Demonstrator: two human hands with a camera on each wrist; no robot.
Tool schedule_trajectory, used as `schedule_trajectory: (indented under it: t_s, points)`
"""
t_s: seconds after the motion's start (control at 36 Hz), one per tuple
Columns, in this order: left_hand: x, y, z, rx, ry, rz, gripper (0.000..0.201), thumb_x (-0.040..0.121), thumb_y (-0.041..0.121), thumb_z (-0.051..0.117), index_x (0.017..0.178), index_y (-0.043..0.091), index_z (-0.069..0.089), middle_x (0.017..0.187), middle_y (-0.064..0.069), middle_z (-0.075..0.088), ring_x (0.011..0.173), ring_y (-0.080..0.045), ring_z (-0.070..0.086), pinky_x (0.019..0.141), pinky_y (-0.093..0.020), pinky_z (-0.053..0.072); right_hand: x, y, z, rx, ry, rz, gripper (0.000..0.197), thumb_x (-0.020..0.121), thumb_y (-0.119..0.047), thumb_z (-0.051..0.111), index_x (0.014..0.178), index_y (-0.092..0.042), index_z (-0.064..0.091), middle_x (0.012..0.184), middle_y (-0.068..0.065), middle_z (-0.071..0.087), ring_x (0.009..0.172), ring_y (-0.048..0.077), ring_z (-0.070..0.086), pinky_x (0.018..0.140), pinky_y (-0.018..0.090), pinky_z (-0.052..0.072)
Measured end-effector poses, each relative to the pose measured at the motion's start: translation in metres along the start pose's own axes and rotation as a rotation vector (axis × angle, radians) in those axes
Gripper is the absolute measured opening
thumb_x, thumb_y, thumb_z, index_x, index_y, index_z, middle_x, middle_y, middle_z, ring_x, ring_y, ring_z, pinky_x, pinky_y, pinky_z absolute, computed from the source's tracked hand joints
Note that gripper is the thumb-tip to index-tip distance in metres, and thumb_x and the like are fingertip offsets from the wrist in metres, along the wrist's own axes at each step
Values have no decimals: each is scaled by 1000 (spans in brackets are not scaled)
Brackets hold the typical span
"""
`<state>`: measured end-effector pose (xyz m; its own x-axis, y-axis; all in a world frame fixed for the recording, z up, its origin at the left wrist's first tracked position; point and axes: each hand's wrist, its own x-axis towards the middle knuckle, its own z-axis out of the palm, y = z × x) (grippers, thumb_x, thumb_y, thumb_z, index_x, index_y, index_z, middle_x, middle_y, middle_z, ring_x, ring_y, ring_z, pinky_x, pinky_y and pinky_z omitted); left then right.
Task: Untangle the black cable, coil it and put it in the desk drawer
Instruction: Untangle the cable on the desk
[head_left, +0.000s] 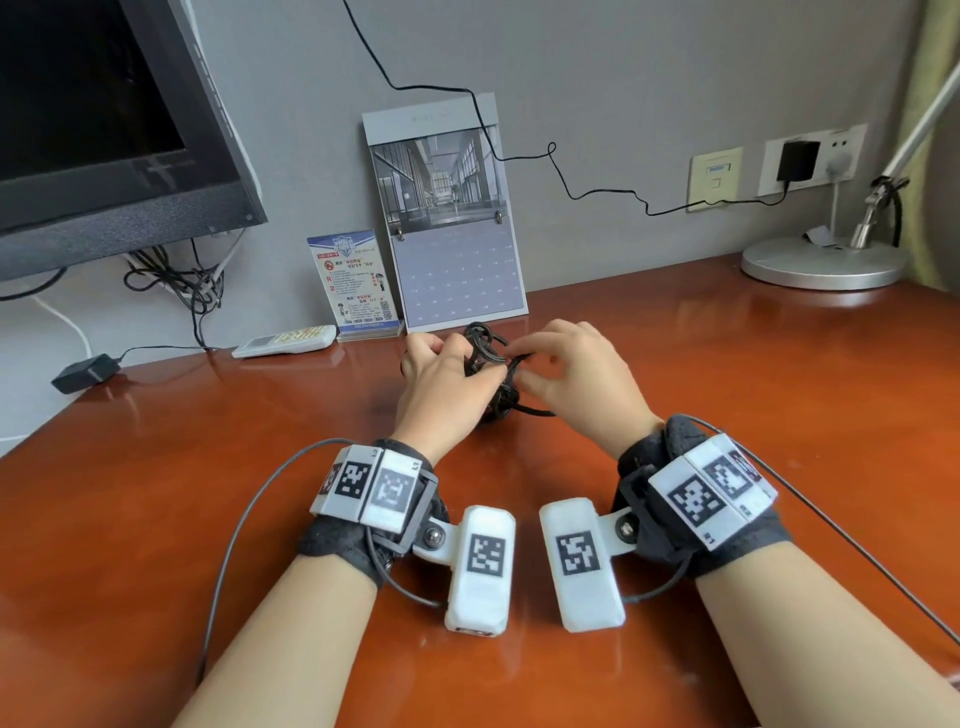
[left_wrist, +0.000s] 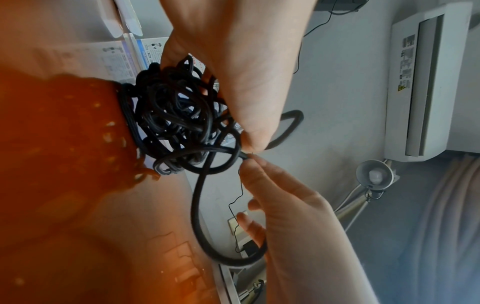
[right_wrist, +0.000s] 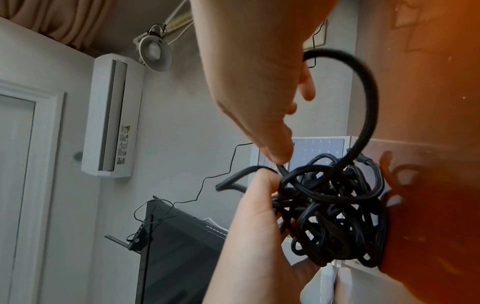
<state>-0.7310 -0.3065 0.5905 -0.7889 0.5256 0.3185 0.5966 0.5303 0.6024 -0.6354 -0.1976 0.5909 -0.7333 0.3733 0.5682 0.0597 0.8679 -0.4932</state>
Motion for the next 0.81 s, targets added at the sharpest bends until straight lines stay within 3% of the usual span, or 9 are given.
schedule_trajectory:
  t_s: [0.08, 0.17, 0.28, 0.39, 0.44, 0.5, 0.56, 0.67, 0.81]
  points:
    - [-2, 1, -1, 7, -9, 3, 17, 85, 38, 52, 84, 23, 45, 104, 2, 26, 115, -17, 32, 95, -30, 34, -1, 1, -1, 47, 50, 68, 10, 83, -20, 65, 89, -24, 72, 92, -11, 59, 99, 16, 53, 76, 31, 43]
    - [-2, 2, -2, -10, 0, -15, 17, 86, 38, 50, 78, 25, 42, 105, 1, 28, 113, -17, 34, 94, -29, 34, -1, 1, 0, 42, 119, 136, 6, 84, -19, 60, 80, -23, 62, 94, -10, 55, 93, 15, 55, 70, 29, 37]
    - [-1, -1, -4, -27, 19, -38, 18, 87, 38, 50, 89, 20, 49, 109, 1, 28, 106, -14, 32, 91, -27, 31, 5, 8, -5, 307, 351, 338, 10, 87, -14, 53, 77, -15, 51, 103, 7, 57, 87, 19, 53, 78, 29, 40]
    - [0, -2, -3, -22, 17, -49, 23, 87, 39, 49, 96, 18, 50, 109, 0, 28, 107, -15, 31, 90, -26, 29, 8, 17, -4, 578, 465, 562, 12, 84, -14, 48, 74, -20, 50, 106, 12, 55, 90, 30, 60, 85, 49, 51]
    - [0, -1, -3, -23, 13, -51, 22, 87, 40, 49, 95, 19, 49, 109, 1, 27, 109, -15, 31, 88, -26, 29, 8, 17, -5, 573, 476, 600, 12, 84, -15, 48, 73, -20, 49, 106, 10, 55, 89, 30, 59, 85, 46, 50]
    - [-1, -1, -2, -21, 14, -46, 22, 87, 40, 50, 97, 20, 50, 108, 1, 26, 109, -14, 30, 88, -25, 29, 7, 17, -8, 442, 459, 541, 14, 87, -14, 49, 73, -16, 49, 103, 4, 51, 86, 23, 53, 77, 35, 44]
    - [-3, -1, -1, -21, 24, -29, 23, 86, 39, 52, 98, 19, 50, 108, 1, 26, 110, -14, 29, 87, -24, 28, 5, 17, -12, 199, 450, 391, 9, 87, -13, 51, 79, -10, 54, 102, 5, 48, 93, 22, 46, 70, 31, 36]
    - [-4, -1, 2, -9, 37, 0, 21, 86, 37, 56, 93, 19, 47, 107, 1, 25, 106, -12, 24, 84, -23, 26, 2, 14, -14, -27, 335, 143, 29, 75, -13, 43, 88, -5, 67, 110, 12, 55, 102, 35, 46, 80, 47, 46]
    - [-5, 0, 3, -22, 51, 1, 22, 86, 38, 57, 94, 19, 49, 106, 1, 26, 110, -15, 27, 84, -23, 28, 2, 13, -14, -233, 149, -148, 48, 64, -5, 52, 104, -21, 72, 126, 10, 56, 121, 35, 44, 100, 65, 28]
